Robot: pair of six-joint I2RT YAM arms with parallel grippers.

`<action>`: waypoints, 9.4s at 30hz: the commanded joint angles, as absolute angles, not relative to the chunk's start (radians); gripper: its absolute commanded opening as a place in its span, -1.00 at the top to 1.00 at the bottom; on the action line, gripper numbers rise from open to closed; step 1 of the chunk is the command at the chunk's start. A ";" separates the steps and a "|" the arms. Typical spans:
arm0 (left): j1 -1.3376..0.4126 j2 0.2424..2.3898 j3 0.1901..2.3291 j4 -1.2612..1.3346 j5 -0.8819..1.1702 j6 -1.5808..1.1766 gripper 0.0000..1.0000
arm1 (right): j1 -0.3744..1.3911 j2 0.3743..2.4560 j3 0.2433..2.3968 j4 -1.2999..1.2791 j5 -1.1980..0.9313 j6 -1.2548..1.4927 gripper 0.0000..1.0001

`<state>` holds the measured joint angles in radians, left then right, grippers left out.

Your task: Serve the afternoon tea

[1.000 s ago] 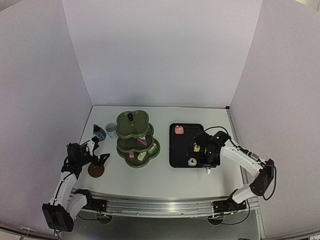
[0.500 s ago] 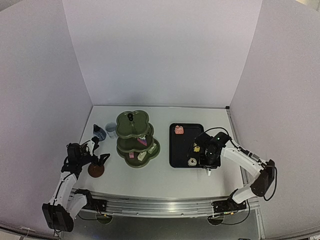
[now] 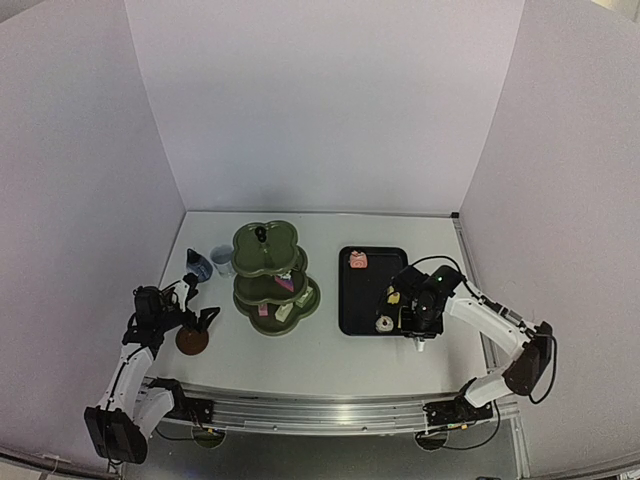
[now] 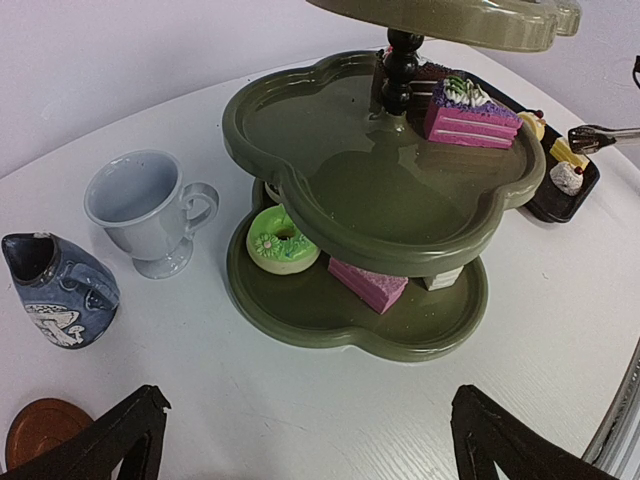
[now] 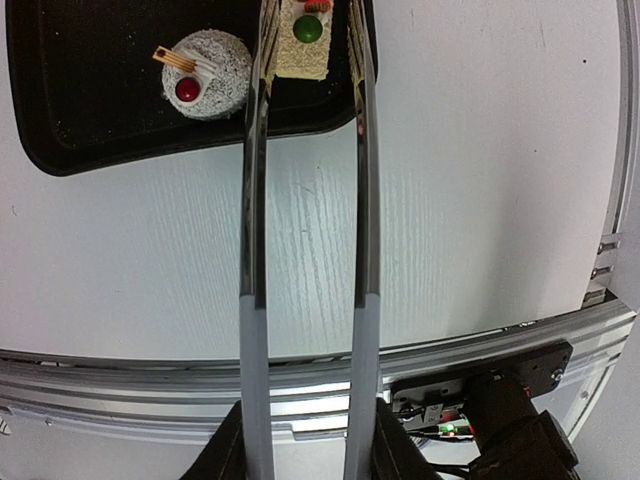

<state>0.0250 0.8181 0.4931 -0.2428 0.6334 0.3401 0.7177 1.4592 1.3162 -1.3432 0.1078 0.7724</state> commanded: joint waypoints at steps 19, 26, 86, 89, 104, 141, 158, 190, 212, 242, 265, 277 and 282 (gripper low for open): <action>0.021 0.804 0.493 -0.228 0.641 0.336 -0.99 | 0.715 1.476 1.259 -1.342 0.064 0.733 0.79; 0.021 0.795 0.493 -0.229 0.636 0.336 -0.99 | 0.715 1.439 1.309 -1.347 0.109 0.717 1.00; 0.022 0.800 0.529 -0.232 0.619 0.311 -0.99 | 1.198 2.160 2.539 -1.481 0.227 0.136 1.00; 0.021 0.800 0.529 -0.236 0.620 0.318 -0.99 | 1.197 2.175 2.546 -1.474 0.271 0.130 1.00; 0.021 0.799 0.520 -0.232 0.621 0.311 -0.99 | 1.175 2.249 2.541 -1.465 0.357 0.136 1.00; 0.021 0.793 0.515 -0.238 0.620 0.310 -0.99 | 1.164 2.156 2.473 -1.319 0.284 0.198 0.37; 0.021 0.798 0.529 -0.247 0.616 0.321 -0.99 | 1.166 1.876 2.210 -1.290 0.148 0.262 0.42; 0.021 0.811 0.540 -0.253 0.600 0.337 -0.99 | 0.567 1.766 1.760 -1.174 0.180 -0.040 0.48; 0.021 0.880 0.560 -0.233 0.590 0.343 -0.99 | 0.474 1.996 1.783 -1.089 0.173 -0.202 0.39; 0.021 0.882 0.557 -0.243 0.593 0.358 -0.99 | 0.477 2.011 1.816 -1.036 0.147 -0.342 0.41; 0.021 0.871 0.540 -0.250 0.585 0.360 -0.99 | 0.513 2.016 1.780 -0.965 0.125 -0.214 1.00; 0.021 0.871 0.545 -0.237 0.588 0.357 -0.99 | 0.529 1.839 1.667 -0.906 0.221 -0.194 1.00; 0.021 0.875 0.548 -0.233 0.592 0.355 -0.99 | 0.532 1.780 1.616 -0.902 0.255 -0.177 1.00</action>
